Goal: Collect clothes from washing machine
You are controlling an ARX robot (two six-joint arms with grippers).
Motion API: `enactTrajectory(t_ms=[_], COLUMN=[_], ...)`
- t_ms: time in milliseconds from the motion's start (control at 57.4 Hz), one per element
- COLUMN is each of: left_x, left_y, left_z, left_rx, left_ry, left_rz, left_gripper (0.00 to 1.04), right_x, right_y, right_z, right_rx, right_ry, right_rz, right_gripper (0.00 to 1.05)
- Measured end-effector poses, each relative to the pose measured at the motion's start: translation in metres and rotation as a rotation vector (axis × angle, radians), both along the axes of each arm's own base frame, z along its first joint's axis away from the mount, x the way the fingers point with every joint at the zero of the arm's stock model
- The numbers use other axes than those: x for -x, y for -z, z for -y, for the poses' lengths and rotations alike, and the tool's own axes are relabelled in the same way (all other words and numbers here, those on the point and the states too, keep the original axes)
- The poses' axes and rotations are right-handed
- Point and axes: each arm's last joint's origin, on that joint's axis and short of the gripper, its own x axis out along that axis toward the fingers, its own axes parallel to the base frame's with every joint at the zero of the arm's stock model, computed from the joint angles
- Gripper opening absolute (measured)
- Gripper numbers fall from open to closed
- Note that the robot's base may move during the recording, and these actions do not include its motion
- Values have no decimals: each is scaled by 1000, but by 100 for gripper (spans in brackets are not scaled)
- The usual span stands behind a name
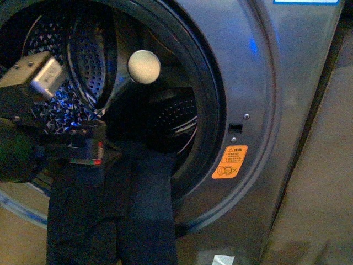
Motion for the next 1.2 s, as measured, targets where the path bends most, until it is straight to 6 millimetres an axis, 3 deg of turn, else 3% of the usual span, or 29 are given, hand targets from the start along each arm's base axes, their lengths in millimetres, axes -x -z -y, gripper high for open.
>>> enactTrajectory(t_ms=[296, 714, 958, 1201], left_x=[-41, -72, -85, -88], left_y=[24, 47, 65, 75], left_z=[21, 35, 27, 6], left_rx=[-58, -86, -149, -240], left_ry=[8, 5, -61, -123], left_rz=[-39, -85, -129, -169], left_gripper=[98, 98, 98, 98], right_x=[0, 0, 0, 0], right_y=[0, 0, 0, 0], right_z=[0, 0, 0, 0], right_rx=[0, 0, 0, 0], right_ry=[0, 0, 0, 0], right_rz=[0, 0, 0, 0], right_gripper=[97, 97, 97, 97])
